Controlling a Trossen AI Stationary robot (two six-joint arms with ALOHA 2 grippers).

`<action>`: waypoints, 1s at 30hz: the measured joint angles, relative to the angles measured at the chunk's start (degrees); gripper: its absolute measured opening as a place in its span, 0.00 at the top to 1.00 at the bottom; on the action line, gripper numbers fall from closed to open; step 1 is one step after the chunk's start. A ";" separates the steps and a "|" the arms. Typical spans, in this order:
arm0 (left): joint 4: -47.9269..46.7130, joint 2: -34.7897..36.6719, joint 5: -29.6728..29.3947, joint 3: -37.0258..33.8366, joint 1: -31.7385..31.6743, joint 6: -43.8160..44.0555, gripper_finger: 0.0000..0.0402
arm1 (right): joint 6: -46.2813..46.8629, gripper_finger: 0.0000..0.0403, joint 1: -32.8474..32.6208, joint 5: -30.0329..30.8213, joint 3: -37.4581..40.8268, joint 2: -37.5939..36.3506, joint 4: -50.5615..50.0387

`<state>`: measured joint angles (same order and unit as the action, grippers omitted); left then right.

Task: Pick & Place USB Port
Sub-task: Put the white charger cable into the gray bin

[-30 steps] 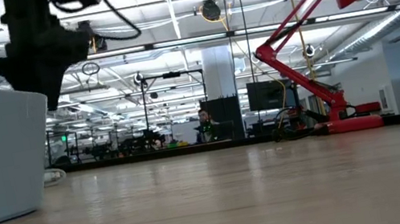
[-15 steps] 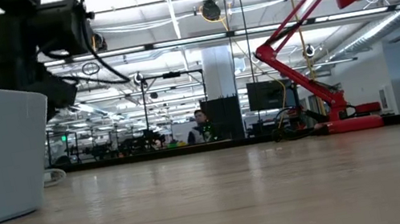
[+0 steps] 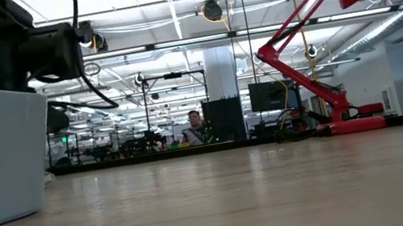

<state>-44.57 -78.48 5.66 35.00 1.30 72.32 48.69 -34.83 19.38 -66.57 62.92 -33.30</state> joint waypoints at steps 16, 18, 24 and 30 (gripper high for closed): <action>-15.27 4.43 -4.39 22.00 7.16 6.59 0.93 | -3.64 1.00 -0.02 -0.13 0.04 -0.22 -0.27; -13.85 4.29 -4.41 25.95 10.67 9.87 0.93 | -4.17 1.00 -0.02 -0.13 0.04 -0.22 -0.26; -6.73 -1.64 -4.20 32.09 25.74 23.53 0.93 | -5.45 1.00 -0.02 -0.06 0.04 -0.22 -0.28; -5.54 -9.94 -2.89 32.33 38.45 39.82 0.93 | -6.55 1.00 -0.01 0.18 0.04 -0.24 -0.25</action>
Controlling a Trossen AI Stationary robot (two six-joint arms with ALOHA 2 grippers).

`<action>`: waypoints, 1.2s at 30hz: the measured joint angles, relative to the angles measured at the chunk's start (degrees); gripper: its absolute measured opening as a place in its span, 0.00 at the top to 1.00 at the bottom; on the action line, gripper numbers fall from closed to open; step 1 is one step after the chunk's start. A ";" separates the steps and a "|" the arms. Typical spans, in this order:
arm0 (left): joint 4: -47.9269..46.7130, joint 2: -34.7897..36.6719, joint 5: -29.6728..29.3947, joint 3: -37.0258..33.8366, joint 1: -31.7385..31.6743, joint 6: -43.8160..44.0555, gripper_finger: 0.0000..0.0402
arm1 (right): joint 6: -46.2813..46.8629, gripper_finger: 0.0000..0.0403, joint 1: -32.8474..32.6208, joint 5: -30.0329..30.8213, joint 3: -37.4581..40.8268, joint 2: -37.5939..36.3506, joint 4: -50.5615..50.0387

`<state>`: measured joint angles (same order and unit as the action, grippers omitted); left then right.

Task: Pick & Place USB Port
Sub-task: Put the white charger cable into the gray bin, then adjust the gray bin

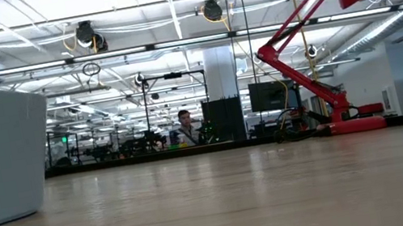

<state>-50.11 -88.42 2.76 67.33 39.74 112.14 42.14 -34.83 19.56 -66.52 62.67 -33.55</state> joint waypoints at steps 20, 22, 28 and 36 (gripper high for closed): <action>1.03 -8.14 3.38 -0.09 -10.28 -14.09 0.67 | -0.41 1.00 1.43 1.20 0.00 0.00 2.00; 1.59 -8.49 3.46 -0.09 -12.03 -16.55 0.74 | -0.39 1.00 0.97 1.20 0.00 0.00 2.02; 8.90 -8.99 5.31 -0.09 -16.23 -24.27 0.98 | 0.27 1.00 0.54 1.26 0.00 0.00 1.56; 18.61 -10.90 8.41 -0.04 -15.05 -25.66 1.00 | 0.67 1.00 0.53 1.28 0.03 0.00 0.23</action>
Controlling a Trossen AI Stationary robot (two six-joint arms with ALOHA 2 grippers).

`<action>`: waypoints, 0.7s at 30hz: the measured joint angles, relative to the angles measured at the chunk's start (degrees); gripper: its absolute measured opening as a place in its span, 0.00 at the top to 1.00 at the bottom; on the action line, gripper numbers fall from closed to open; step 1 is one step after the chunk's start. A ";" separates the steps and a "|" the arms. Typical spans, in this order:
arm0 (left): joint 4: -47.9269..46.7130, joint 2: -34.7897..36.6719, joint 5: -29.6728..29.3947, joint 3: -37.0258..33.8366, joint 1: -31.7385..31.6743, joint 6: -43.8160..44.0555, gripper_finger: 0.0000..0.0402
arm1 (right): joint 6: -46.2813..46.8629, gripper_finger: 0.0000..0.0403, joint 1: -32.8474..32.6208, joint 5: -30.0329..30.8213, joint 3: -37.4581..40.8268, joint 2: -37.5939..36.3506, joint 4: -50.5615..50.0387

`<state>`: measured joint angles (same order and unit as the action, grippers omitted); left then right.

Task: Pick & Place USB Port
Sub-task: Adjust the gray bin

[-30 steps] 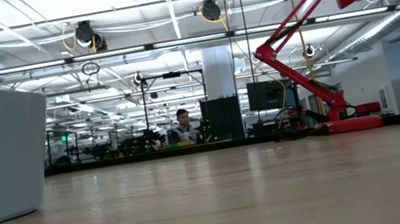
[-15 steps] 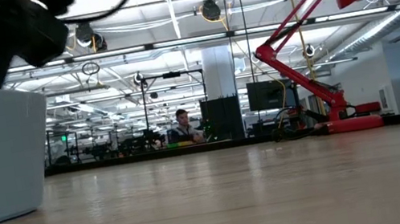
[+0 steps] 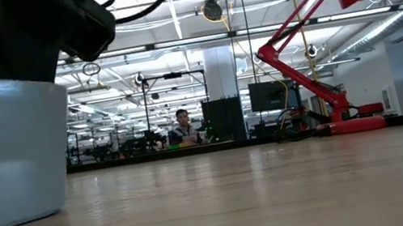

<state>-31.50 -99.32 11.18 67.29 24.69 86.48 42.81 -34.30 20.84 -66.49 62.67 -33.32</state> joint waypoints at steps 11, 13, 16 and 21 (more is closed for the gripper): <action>16.56 -4.13 0.35 0.02 8.77 8.66 1.00 | 1.46 1.00 0.07 -0.06 3.31 -1.24 1.14; 18.25 -4.97 -0.22 0.01 10.24 11.01 1.00 | 1.50 1.00 0.07 -0.09 3.97 -1.94 1.93; 18.58 -5.48 -0.73 -0.08 12.16 13.60 1.00 | 1.54 1.00 0.13 0.15 4.26 -2.64 2.62; 20.14 -6.11 -2.21 -0.07 13.58 16.29 1.00 | 1.53 1.00 0.50 0.13 4.56 -3.05 3.28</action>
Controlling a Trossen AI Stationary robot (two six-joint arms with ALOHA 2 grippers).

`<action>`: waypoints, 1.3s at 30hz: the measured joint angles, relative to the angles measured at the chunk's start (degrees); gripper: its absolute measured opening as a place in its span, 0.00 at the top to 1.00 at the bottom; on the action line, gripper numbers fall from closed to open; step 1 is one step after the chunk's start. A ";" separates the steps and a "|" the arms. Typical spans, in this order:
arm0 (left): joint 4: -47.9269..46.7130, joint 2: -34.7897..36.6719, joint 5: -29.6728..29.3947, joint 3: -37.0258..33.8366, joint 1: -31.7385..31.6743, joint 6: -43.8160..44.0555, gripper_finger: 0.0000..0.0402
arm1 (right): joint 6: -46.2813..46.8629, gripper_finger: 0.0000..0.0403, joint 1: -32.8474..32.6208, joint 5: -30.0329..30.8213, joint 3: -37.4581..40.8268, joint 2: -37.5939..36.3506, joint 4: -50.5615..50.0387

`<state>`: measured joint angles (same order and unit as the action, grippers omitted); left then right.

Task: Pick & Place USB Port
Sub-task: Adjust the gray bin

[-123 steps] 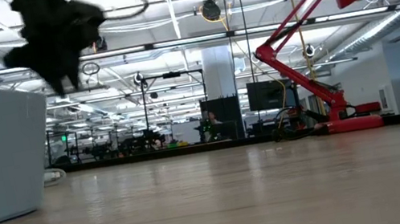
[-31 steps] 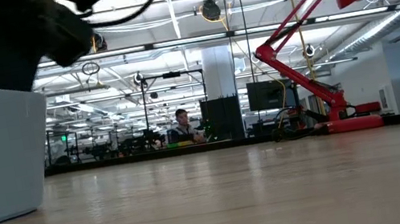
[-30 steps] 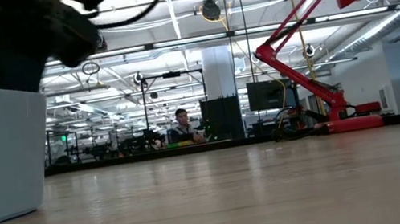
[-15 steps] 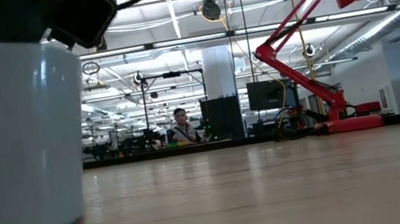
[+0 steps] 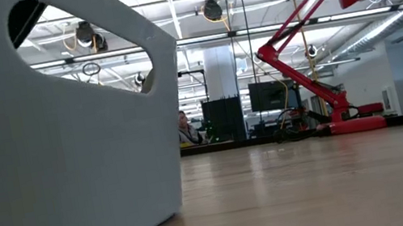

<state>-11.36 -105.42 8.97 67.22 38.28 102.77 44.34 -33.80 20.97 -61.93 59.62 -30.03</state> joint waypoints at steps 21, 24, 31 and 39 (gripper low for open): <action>-38.07 0.39 -6.04 6.53 -4.35 -15.32 1.00 | 0.61 1.00 -0.07 -1.51 0.00 0.04 1.02; -46.31 0.39 -11.61 12.83 -4.62 -16.83 1.00 | 0.63 1.00 -0.07 -1.56 0.00 0.04 1.07; -53.30 0.50 -17.62 22.23 -9.75 -25.42 1.00 | -0.46 1.00 -0.04 -1.37 -0.02 0.06 1.53; -53.15 0.00 -14.95 16.61 -18.81 -33.33 1.00 | -0.61 1.00 -0.02 -1.49 -0.02 0.06 2.18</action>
<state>-64.51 -105.43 -5.98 83.83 19.47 69.44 43.73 -33.82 19.49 -61.95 59.68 -27.86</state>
